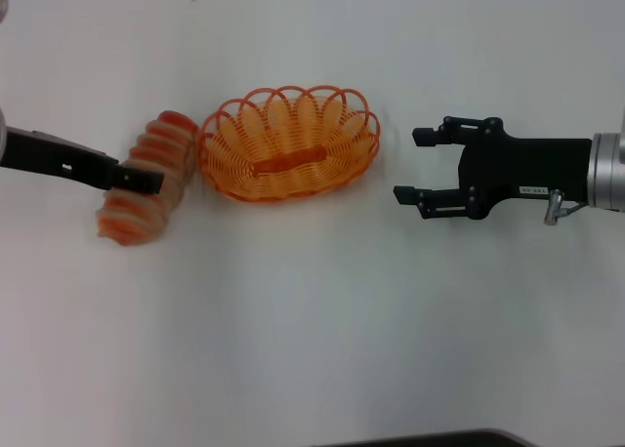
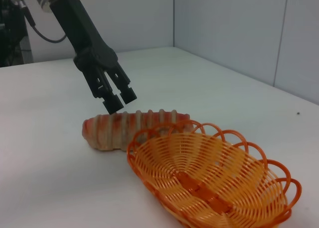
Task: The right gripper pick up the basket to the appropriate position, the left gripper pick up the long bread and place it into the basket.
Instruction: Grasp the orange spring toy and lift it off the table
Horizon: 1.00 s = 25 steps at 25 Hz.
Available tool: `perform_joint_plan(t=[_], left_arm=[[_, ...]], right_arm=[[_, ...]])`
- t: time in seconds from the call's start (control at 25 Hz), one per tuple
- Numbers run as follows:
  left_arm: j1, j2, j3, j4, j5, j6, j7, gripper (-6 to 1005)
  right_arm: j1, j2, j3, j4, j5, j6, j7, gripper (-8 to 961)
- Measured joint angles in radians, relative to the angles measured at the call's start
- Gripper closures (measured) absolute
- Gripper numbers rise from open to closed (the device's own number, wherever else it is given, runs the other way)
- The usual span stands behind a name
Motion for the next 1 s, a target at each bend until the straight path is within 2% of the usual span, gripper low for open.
perform_joint_plan(t=[0.68, 1.0], left_arm=[[-0.013, 0.0, 0.034, -0.051, 0.023, -0.016, -0.017, 65], [-0.007, 0.0, 0.08, -0.051, 0.026, -0.026, -0.018, 66]], right_arm=[[-0.004, -0.001, -0.006, -0.001, -0.002, 0.001, -0.011, 113], [-0.001, -0.001, -0.008, 0.0, -0.002, 0.005, -0.012, 112]])
